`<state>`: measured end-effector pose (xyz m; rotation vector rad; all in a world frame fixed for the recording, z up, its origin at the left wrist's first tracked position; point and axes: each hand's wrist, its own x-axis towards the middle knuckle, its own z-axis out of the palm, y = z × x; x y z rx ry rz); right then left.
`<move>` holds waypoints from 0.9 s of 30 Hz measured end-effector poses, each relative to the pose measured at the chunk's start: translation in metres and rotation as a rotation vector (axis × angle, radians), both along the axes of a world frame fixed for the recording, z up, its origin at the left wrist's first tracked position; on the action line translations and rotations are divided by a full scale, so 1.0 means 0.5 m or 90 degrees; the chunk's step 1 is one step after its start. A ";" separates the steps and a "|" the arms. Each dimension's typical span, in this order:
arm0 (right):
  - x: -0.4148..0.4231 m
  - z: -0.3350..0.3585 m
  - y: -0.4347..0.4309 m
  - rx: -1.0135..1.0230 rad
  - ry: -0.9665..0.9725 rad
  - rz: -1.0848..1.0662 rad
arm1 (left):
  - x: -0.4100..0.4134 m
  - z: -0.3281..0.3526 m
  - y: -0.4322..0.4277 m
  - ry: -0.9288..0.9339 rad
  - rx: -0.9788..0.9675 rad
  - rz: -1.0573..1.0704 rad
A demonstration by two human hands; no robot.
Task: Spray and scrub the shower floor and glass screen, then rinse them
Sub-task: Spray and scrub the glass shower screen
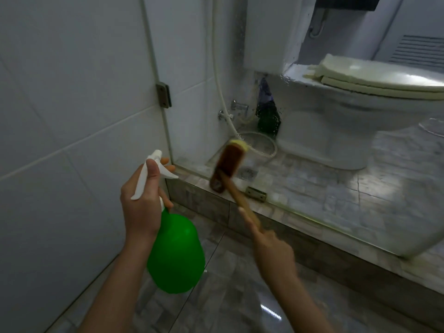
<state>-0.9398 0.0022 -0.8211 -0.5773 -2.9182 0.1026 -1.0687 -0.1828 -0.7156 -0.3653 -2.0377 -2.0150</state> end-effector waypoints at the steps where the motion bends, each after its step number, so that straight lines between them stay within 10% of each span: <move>1: -0.037 0.001 -0.008 0.015 -0.009 0.034 | 0.002 0.000 0.006 0.001 -0.001 -0.001; 14: 0.339 -0.092 0.094 -0.204 0.142 -0.167 | 0.064 0.006 0.107 0.004 -0.025 -0.077; 20: 0.187 -0.107 0.080 -0.057 0.121 -0.107 | 0.097 0.022 0.139 0.023 -0.006 -0.119; 27: 0.402 -0.085 0.192 -0.088 0.094 -0.156 | 0.111 0.032 0.136 0.029 -0.004 -0.132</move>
